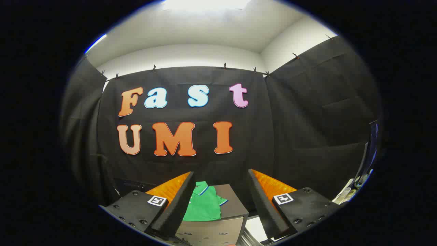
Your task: Put the clothes into the washing machine and then close the washing machine lid.
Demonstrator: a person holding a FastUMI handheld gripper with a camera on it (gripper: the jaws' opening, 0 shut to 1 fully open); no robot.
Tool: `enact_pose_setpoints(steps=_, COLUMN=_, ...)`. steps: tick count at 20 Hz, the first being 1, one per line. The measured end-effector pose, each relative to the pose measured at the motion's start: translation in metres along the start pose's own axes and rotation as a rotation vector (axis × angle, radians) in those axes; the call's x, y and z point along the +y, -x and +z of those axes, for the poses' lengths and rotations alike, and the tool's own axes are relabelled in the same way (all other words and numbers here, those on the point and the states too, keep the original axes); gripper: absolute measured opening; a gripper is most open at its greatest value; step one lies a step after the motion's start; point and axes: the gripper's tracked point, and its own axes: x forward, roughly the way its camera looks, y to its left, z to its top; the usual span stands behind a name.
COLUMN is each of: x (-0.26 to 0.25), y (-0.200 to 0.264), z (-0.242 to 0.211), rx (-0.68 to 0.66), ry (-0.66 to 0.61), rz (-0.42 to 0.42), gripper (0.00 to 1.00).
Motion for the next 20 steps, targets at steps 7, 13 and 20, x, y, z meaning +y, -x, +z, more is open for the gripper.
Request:
enact_pose_setpoints(steps=7, x=0.008, y=0.007, z=0.000, rx=-0.017, ry=-0.006, rz=-0.004, gripper=0.98)
enact_pose_setpoints(steps=13, x=0.020, y=0.005, z=-0.003, rx=-0.015, ry=-0.011, rz=0.014, gripper=0.98)
enact_pose_setpoints(steps=20, x=0.021, y=0.002, z=-0.009, rx=0.010, ry=-0.003, rz=0.005, gripper=0.99)
